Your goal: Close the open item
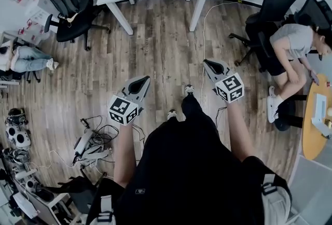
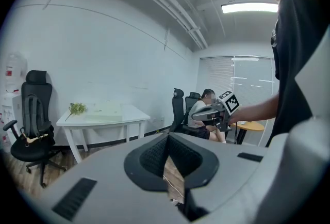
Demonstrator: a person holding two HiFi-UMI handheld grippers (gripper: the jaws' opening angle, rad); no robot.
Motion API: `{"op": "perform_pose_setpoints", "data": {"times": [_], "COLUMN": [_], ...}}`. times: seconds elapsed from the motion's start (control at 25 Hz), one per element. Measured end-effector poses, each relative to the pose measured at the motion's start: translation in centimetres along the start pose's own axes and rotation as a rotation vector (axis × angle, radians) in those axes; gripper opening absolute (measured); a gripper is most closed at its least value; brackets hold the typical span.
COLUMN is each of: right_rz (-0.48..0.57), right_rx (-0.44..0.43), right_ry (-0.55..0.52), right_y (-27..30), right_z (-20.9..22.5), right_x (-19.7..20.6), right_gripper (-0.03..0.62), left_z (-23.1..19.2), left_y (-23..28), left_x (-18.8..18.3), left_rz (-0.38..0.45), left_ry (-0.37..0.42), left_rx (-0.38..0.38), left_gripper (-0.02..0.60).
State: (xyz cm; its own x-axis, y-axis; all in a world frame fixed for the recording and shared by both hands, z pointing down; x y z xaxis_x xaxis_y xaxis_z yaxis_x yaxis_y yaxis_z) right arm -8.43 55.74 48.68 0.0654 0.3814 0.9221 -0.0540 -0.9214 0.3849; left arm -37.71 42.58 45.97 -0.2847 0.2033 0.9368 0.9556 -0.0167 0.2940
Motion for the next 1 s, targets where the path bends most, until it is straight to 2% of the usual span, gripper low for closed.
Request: {"op": "perform_pose_setpoints", "data": {"times": [0.56, 1.0], "right_rz": [0.017, -0.01], "right_rx": [-0.099, -0.203], "right_ry": [-0.003, -0.011], "right_y": [7.0, 11.5], "right_z": [10.5, 15.9], "right_x": [-2.1, -2.0], "right_gripper": [0.006, 0.006], "left_z": [-4.5, -6.7], "left_y": [7.5, 10.3], "left_x": [-5.1, -6.7], "left_rz": [0.005, 0.01], "left_ry": [-0.009, -0.056], "left_rx": [-0.128, -0.263], "left_gripper": [0.005, 0.005]}}
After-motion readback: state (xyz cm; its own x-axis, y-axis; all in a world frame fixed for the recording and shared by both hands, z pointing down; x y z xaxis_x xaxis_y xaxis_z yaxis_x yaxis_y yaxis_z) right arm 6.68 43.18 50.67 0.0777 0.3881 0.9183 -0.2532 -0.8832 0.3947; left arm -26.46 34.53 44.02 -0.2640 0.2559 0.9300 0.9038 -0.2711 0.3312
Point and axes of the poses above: the fingertips, and each gripper's own axes: y forward along the fingers, z to its right, x out of its underside, the point moved 7 cm from there along -y, backward along the fingers, and after that the axes turned 6 degrees about x, right-handed, at the moved point
